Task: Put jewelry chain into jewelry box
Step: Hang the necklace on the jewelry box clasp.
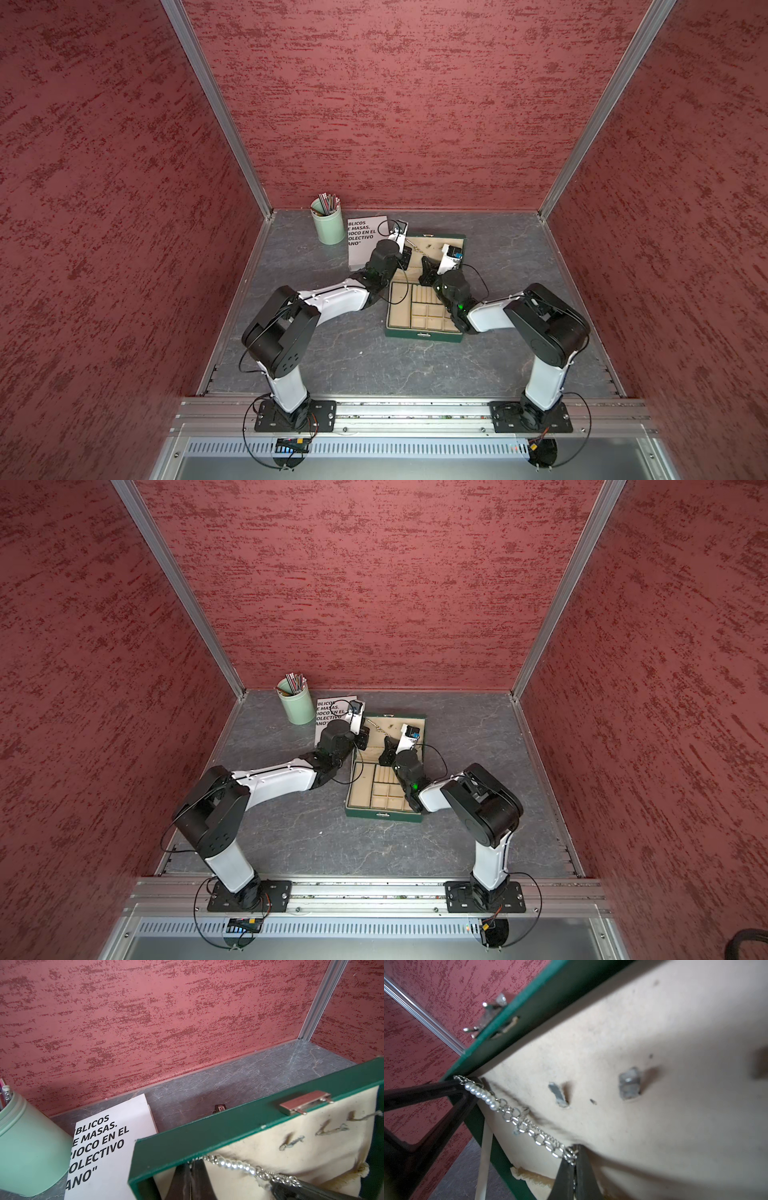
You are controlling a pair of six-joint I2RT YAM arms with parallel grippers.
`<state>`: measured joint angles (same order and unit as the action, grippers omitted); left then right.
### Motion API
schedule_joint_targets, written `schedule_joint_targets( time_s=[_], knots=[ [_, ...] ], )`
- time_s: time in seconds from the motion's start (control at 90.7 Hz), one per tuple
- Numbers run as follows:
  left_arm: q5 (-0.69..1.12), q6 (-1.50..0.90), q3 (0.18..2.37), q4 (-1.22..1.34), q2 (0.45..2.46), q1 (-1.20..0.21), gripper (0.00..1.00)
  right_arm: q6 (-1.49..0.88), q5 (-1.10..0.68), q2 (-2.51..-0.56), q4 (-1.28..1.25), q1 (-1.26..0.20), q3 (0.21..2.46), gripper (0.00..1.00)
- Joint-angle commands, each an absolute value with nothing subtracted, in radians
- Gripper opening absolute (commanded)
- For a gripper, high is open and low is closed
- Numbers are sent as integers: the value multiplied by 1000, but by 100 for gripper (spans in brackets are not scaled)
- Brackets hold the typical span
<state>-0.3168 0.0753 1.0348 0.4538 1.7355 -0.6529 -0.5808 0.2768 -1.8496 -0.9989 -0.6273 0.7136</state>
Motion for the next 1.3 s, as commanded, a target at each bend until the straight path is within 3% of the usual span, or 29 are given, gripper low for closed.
schedule_joint_targets(
  time_s=[0.0, 0.231, 0.386, 0.518, 0.97, 1.179, 1.289],
  knots=[
    [-321, 69, 1073, 503, 1748, -647, 0, -599, 329, -1842, -993, -627, 722, 4],
    [-317, 61, 1074, 500, 1762, -648, 0, -600, 335, -1843, -958, -626, 730, 6],
    [-335, 54, 1060, 494, 1773, -653, 0, -602, 340, -1843, -926, -626, 731, 13],
    [-351, 46, 1051, 486, 1779, -655, 9, -602, 339, -1839, -920, -626, 723, 21],
    [-335, 79, 1045, 447, 1760, -680, 12, -566, 326, -1786, -893, -627, 700, 37],
    [-340, 89, 1039, 434, 1753, -692, 13, -545, 313, -1750, -877, -626, 681, 46],
    [-339, 89, 1033, 428, 1745, -694, 6, -532, 301, -1731, -865, -626, 669, 47]
  ],
)
